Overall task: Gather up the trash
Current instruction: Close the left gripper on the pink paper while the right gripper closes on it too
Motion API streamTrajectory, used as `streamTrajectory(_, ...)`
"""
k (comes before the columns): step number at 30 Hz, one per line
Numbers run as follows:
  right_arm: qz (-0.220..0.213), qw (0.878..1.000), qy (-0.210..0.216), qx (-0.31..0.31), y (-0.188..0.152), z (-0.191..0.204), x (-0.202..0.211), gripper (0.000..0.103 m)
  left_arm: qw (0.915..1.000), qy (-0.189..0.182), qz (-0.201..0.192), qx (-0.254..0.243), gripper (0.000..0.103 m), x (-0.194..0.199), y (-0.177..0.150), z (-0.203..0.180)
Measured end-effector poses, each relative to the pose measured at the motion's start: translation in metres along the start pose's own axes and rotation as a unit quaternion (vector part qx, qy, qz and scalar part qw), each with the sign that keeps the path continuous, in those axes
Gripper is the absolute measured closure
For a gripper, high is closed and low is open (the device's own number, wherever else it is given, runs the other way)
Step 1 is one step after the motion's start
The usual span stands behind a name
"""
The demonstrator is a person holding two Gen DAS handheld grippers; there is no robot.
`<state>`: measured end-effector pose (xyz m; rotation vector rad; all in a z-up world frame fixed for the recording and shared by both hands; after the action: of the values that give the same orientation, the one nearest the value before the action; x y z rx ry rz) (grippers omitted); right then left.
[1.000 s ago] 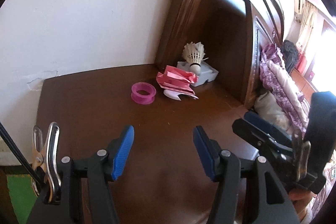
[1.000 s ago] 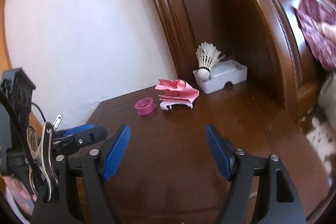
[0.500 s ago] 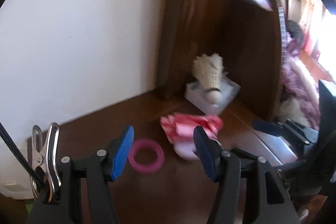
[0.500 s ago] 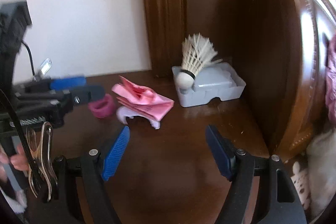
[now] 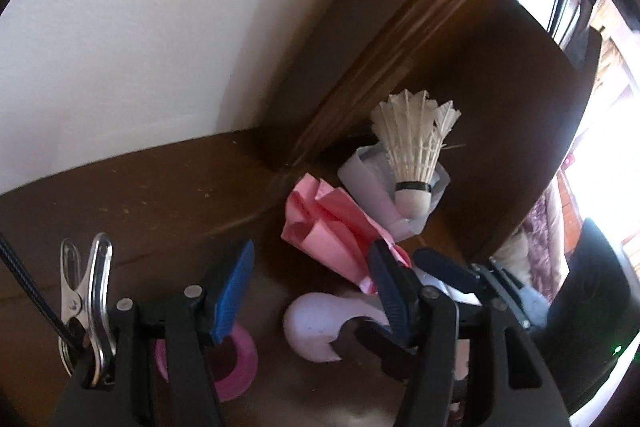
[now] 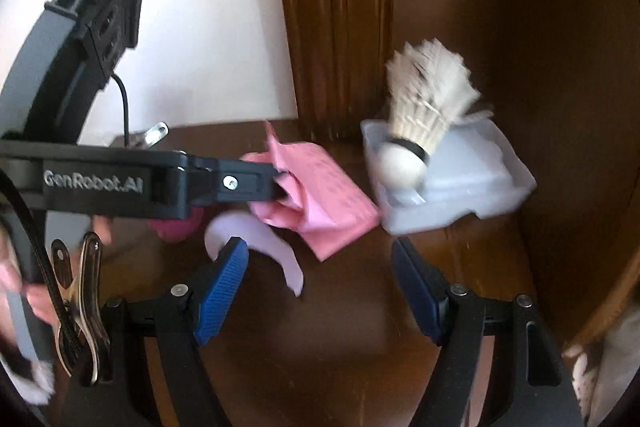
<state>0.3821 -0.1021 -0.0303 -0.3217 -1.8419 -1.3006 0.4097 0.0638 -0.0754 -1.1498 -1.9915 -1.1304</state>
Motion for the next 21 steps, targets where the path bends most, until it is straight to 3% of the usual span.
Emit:
streamTrajectory(2, 0.003, 1.0, 0.005, -0.007, 0.0, 0.0, -0.003, 0.027, 0.9999, -0.008, 0.0, 0.014, 0.062, -0.003, 0.002, 0.001)
streamTrajectory(3, 0.009, 1.0, 0.01, -0.007, -0.002, 0.002, -0.005, 0.027, 0.9997, -0.004, 0.003, 0.025, 0.087, -0.005, 0.003, 0.004)
streamTrajectory(4, 0.015, 1.0, 0.014, -0.005, -0.005, 0.004, -0.005, 0.027, 0.9993, -0.005, 0.007, 0.036, 0.093, -0.008, 0.003, 0.006)
streamTrajectory(7, 0.007, 1.0, 0.025, -0.015, -0.006, 0.003, 0.0, 0.027, 0.9983, -0.04, -0.008, 0.042, 0.1, -0.004, 0.005, 0.002)
streamTrajectory(12, -0.011, 0.997, 0.06, -0.044, -0.007, -0.001, 0.009, 0.027, 0.9966, -0.061, -0.048, 0.029, 0.102, 0.022, 0.002, -0.002)
streamTrajectory(17, -0.048, 0.992, 0.103, -0.062, -0.005, 0.001, 0.022, 0.028, 0.9934, -0.105, -0.041, 0.024, 0.102, 0.035, -0.011, -0.009)
streamTrajectory(19, -0.056, 0.99, 0.116, -0.064, -0.007, 0.003, 0.025, 0.033, 0.9936, -0.103, -0.041, 0.024, 0.102, 0.037, -0.013, -0.007)
streamTrajectory(21, -0.06, 0.991, 0.104, -0.065, -0.009, 0.002, 0.028, 0.049, 0.9932, -0.106, -0.038, 0.028, 0.103, 0.036, -0.014, -0.006)
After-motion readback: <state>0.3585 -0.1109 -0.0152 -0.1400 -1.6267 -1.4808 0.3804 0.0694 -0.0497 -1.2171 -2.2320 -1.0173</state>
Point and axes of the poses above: each gripper's, at about its wrist camera, not at the fingertips, and x roughly against the way its jaws point, z to its left, y to its top, the point moved 10 cm from there along -x, roughly the way its jaws point, and after that the axes turned 9 degrees about z, right-handed, at the moved point
